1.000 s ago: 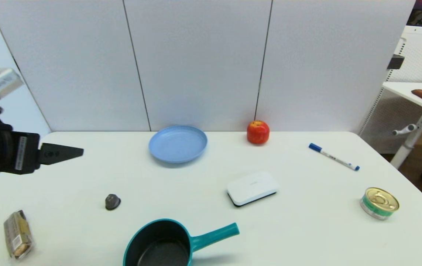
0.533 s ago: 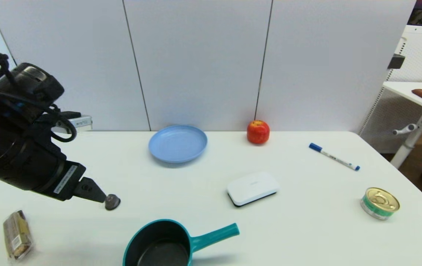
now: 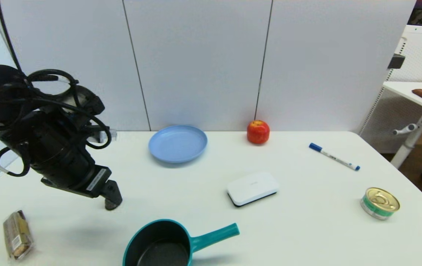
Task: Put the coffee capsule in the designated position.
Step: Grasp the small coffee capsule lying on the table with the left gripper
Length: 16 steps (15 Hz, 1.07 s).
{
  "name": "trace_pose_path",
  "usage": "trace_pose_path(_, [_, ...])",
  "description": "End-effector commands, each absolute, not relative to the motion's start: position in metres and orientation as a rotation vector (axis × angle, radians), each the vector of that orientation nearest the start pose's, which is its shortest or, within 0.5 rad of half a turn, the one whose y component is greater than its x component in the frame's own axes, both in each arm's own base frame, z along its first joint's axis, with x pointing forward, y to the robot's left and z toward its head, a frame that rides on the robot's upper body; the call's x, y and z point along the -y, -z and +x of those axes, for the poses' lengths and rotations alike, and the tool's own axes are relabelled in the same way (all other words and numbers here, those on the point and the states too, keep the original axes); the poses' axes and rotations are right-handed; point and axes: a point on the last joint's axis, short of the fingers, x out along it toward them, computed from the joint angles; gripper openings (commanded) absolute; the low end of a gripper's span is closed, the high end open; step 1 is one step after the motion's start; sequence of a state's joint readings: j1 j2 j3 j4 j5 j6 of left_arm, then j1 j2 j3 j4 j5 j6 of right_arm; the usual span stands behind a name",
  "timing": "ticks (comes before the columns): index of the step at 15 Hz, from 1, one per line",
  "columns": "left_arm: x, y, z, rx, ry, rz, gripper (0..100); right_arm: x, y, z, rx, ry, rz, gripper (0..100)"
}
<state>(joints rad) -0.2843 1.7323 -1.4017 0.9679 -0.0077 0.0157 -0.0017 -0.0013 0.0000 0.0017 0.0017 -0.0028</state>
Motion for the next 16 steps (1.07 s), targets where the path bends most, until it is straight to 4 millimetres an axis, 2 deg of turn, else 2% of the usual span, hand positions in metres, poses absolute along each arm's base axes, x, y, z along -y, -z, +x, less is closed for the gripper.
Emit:
trace_pose_path(1, [0.074,-0.185,0.277,-1.373,0.232,0.190,100,0.000,-0.075,-0.023,-0.002,0.000,-0.003,100])
trace_pose_path(11, [0.069,-0.156,0.308,-1.374,0.194,0.192,100,0.000,-0.075,-0.023,-0.002,0.000,-0.003,100])
trace_pose_path(16, [0.069,-0.155,0.308,-1.377,0.196,0.193,100,0.000,-0.075,-0.023,-0.002,0.000,-0.003,100])
